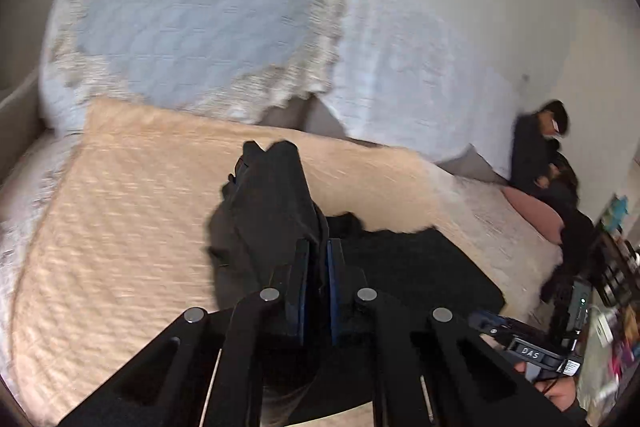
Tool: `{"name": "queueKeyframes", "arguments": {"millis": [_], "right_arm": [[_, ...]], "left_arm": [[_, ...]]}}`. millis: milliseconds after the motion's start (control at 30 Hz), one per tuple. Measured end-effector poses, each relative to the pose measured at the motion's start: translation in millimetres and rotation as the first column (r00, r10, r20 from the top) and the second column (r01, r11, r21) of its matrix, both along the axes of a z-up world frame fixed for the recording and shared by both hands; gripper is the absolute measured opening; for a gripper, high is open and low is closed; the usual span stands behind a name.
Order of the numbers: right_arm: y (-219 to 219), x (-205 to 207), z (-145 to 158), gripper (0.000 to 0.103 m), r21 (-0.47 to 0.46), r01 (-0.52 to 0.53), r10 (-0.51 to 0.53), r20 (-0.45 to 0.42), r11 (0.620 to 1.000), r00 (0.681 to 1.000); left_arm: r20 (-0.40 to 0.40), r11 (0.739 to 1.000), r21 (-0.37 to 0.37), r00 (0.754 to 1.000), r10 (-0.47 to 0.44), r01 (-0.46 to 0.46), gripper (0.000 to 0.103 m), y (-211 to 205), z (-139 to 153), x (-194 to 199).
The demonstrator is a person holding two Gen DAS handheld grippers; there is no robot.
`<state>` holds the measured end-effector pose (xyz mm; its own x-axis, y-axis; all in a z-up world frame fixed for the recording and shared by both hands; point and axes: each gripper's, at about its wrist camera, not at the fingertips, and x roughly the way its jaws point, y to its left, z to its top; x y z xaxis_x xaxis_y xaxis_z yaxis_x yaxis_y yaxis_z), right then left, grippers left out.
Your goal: Fold large clothes
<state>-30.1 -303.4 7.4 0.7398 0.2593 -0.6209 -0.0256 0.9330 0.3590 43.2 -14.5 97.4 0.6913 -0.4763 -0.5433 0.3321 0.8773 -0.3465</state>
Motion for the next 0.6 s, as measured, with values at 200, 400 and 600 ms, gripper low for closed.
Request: {"name": "queueKeyframes", "arguments": {"millis": [200, 400, 600], "right_arm": [[-18, -12, -12, 0.040, 0.045, 0.038, -0.036, -0.056, 0.998, 0.998], [-12, -10, -13, 0.047, 0.105, -0.008, 0.015, -0.068, 0.994, 0.998], [20, 35, -24, 0.054, 0.252, -0.129, 0.153, -0.077, 0.959, 0.985]], "left_arm": [[-0.188, 0.982, 0.005, 0.965, -0.184, 0.188, 0.002, -89, -85, 29], [-0.242, 0.978, -0.064, 0.948, -0.208, 0.198, 0.002, -76, -96, 10], [-0.129, 0.999, -0.026, 0.991, -0.034, 0.031, 0.024, 0, -61, -3]]}}
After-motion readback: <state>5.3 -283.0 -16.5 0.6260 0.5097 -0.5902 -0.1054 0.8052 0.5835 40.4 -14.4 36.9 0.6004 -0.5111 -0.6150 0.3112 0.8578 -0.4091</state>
